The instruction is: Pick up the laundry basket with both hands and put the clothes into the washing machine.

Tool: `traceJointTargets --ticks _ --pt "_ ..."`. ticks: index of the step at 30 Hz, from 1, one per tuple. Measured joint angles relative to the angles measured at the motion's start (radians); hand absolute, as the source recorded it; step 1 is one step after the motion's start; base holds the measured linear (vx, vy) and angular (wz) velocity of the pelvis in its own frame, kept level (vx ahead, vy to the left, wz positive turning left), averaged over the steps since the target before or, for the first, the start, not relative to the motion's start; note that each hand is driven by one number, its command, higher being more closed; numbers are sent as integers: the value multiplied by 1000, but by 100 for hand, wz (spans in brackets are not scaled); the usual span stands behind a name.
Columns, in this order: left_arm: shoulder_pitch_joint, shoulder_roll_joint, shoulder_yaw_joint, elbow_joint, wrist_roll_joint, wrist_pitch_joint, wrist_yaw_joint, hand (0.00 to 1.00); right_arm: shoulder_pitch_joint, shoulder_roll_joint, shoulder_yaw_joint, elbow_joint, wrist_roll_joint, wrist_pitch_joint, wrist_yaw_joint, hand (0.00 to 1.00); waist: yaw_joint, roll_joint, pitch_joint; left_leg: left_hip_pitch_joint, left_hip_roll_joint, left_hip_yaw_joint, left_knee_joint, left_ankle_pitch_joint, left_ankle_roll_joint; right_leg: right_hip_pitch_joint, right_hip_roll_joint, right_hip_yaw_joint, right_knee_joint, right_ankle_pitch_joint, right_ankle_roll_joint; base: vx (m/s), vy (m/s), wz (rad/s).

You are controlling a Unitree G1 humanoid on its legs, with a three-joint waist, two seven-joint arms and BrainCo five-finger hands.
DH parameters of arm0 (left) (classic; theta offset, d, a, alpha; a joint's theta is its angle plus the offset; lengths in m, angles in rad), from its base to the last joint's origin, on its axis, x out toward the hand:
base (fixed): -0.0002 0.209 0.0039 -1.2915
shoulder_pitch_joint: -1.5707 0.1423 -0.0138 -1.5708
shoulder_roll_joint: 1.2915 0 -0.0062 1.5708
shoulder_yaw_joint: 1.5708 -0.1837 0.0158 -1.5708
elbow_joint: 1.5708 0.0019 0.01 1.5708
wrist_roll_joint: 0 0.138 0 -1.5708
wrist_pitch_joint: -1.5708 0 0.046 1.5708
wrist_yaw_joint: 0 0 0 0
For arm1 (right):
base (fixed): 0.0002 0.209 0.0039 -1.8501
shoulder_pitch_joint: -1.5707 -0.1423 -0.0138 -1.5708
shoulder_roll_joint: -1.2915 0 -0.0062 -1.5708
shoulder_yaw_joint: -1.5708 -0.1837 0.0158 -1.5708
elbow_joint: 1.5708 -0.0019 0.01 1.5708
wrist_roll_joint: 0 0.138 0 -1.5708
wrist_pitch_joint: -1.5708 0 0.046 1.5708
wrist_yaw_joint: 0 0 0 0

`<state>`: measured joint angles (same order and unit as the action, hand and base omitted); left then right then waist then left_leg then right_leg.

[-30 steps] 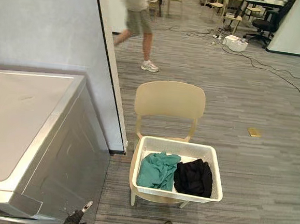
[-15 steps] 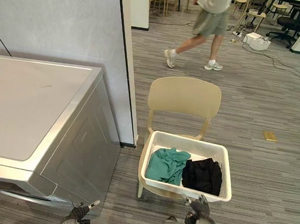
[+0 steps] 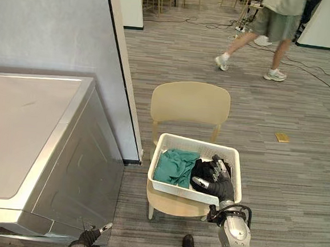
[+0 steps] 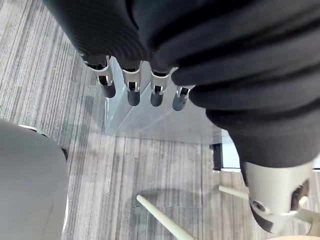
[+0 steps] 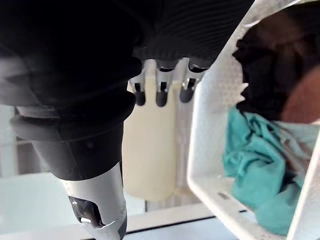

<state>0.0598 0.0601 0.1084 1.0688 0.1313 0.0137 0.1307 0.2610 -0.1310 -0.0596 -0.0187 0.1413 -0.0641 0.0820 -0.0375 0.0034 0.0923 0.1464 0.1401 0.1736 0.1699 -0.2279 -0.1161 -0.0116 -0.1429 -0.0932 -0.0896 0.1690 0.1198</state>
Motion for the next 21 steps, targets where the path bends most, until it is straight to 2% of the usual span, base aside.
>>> traceJointTargets --ticks 6,12,17,19,21 --pt "-2 5 -37 -2 20 0 0 0 8 -10 -4 10 -33 8 -19 0 -1 5 -5 -18 1 -60 -34 0 0 -4 0 -42 -11 7 2 -17 -19 18" --pt "-3 8 -45 -3 41 1 -1 0 -81 -52 -2 151 -82 15 -44 0 1 5 -9 -20 0 -61 -49 0 -1 -12 0 -44 -15 7 3 -2 -1 1" --pt "-13 25 -107 -4 42 0 -2 0 -286 -178 33 403 -173 31 -89 0 12 14 -9 -38 0 -90 -47 9 -7 -15 -3 -74 -14 7 3 16 -6 15" --pt "-18 24 -119 -18 42 0 -3 0 -378 -233 74 521 -197 37 -100 0 27 25 -2 -58 0 -119 -47 18 -7 -15 -7 -105 -11 7 3 9 -23 36" --pt "-20 24 -128 -27 40 0 -4 0 -481 -258 103 644 -231 43 -99 0 28 36 17 -74 -6 -143 -47 33 -9 -12 -16 -137 -10 8 2 -17 -22 41"
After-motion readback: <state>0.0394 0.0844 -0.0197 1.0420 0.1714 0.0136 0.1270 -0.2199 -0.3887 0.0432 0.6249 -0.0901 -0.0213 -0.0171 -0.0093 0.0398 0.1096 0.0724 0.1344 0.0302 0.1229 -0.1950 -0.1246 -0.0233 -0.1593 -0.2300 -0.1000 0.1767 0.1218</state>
